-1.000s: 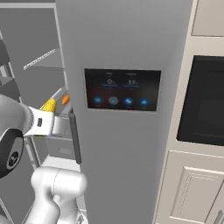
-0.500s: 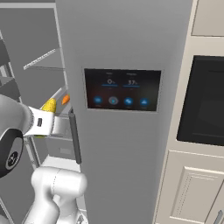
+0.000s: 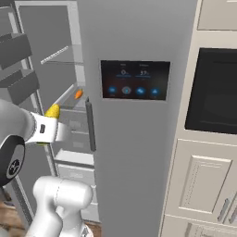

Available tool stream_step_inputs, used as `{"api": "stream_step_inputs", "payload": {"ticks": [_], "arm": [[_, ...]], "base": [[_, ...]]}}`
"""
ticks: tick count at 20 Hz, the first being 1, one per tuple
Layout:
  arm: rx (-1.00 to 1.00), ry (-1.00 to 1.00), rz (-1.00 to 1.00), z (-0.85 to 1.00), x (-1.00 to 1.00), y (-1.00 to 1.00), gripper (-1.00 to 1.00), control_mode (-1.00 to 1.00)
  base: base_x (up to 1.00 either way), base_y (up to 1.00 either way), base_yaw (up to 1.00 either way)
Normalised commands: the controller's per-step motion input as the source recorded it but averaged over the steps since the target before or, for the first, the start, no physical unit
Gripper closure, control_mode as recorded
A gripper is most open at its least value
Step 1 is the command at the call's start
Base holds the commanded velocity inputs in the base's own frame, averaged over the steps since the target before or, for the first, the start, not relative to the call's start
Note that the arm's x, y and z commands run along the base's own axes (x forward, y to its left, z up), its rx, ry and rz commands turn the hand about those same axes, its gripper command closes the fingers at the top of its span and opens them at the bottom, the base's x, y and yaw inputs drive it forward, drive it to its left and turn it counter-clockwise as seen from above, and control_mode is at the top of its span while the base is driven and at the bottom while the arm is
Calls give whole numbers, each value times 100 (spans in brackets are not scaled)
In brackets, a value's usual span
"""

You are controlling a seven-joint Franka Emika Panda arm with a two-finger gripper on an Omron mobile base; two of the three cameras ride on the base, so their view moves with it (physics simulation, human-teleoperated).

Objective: Take the carrot and corn out of the freezer and place them in the tupperware container on the counter. Then put the tupperware containing the vegetables back in the freezer.

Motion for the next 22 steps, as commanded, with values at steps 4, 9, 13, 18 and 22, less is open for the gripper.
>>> {"api": "stream_step_inputs", "payload": {"ticks": [4,9,13,18,22], "arm": [[0,0,0,0,0,0,100,100],[0,0,0,0,0,0,100,100],[0,0,0,0,0,0,100,100],[0,0,0,0,0,0,100,100],[0,0,0,0,0,0,100,100]], "base": [[-72,0,0],[-50,9,0],[-41,26,0],[-20,50,0],[-2,92,0]]}}
